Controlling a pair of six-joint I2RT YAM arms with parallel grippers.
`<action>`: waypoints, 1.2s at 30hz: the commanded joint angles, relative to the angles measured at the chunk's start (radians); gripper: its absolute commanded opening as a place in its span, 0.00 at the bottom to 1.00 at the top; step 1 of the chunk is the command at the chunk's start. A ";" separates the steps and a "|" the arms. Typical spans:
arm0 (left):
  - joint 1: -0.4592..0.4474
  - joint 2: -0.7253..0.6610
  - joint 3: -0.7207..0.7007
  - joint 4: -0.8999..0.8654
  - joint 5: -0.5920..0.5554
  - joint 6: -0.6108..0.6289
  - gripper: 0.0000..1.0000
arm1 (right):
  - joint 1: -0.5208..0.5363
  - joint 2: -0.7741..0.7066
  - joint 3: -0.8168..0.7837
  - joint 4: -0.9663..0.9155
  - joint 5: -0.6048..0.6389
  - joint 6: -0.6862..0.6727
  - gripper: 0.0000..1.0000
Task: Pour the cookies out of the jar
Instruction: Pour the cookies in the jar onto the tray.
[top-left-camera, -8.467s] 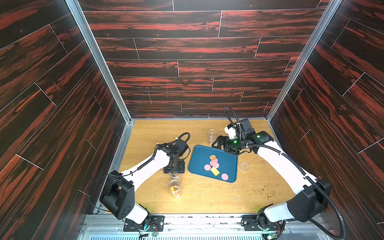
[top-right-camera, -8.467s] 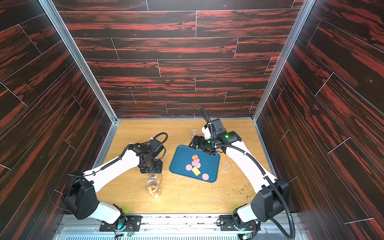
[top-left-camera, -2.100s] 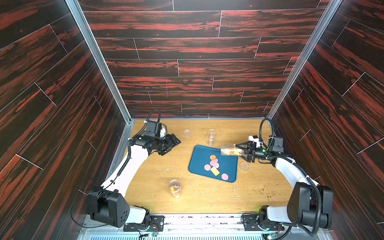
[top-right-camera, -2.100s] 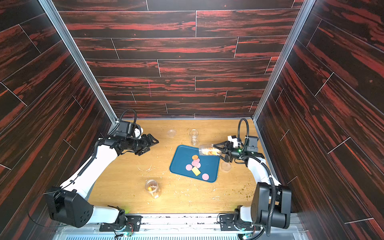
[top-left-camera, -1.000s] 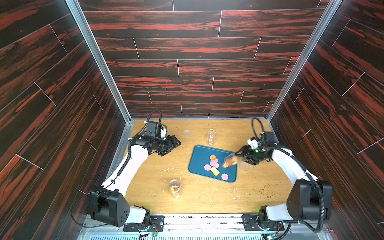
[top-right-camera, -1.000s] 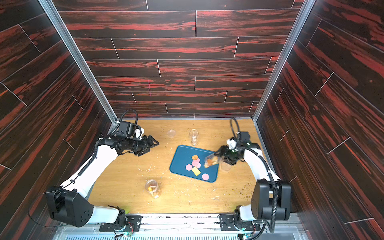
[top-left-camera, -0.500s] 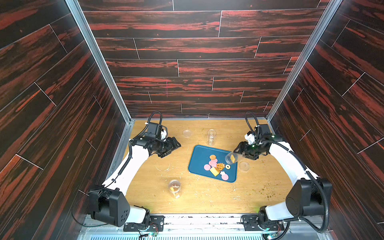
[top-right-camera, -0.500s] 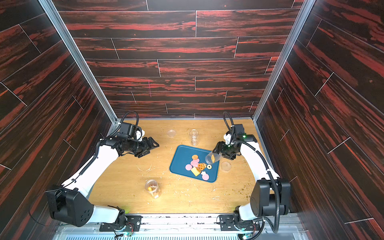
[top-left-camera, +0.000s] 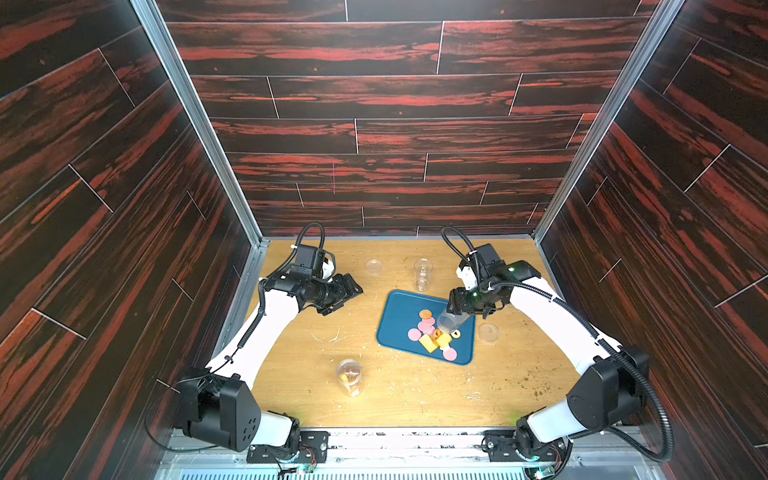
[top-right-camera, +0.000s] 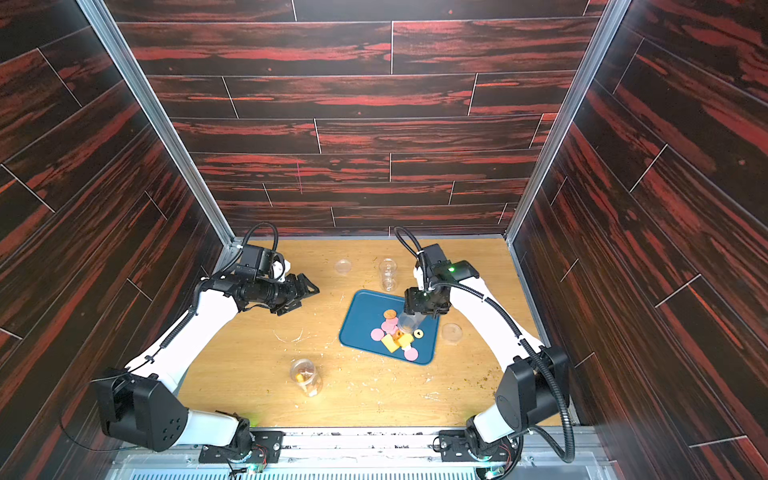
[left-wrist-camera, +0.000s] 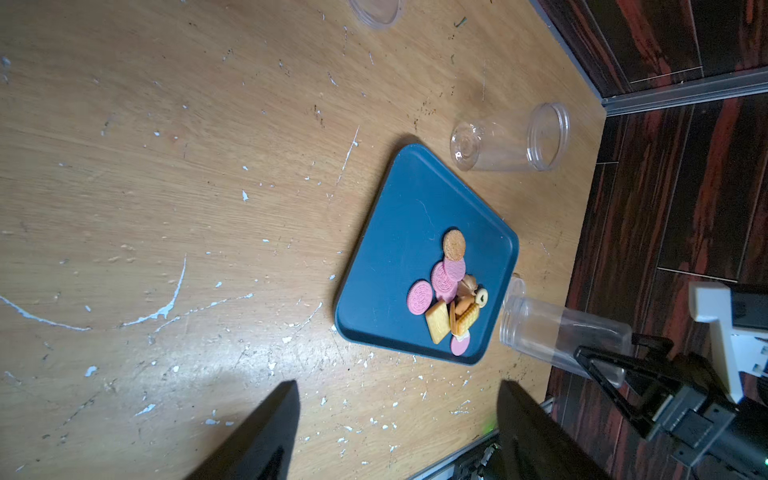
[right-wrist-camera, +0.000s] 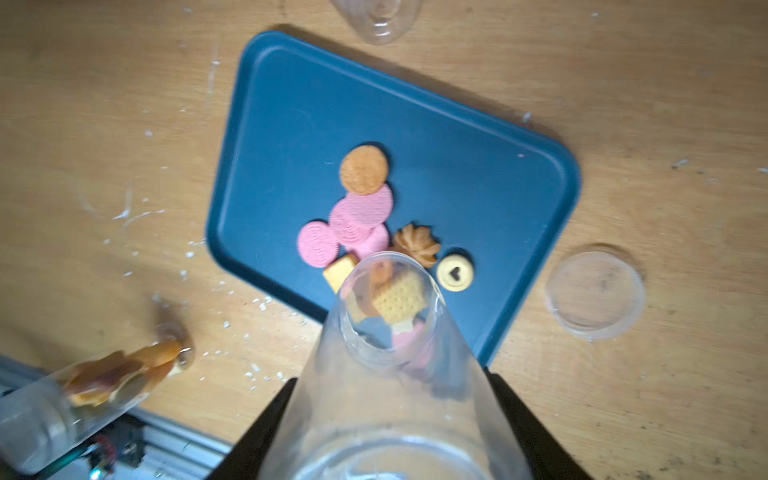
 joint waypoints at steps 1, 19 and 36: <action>0.005 -0.011 0.005 -0.027 -0.004 0.011 0.78 | -0.005 0.028 0.018 -0.016 0.031 -0.020 0.51; 0.004 -0.120 -0.060 0.306 0.134 -0.130 0.79 | -0.242 -0.059 -0.004 0.285 -0.922 0.276 0.52; -0.119 -0.036 -0.095 0.907 0.286 -0.607 0.93 | -0.237 -0.094 -0.128 0.921 -1.160 0.784 0.52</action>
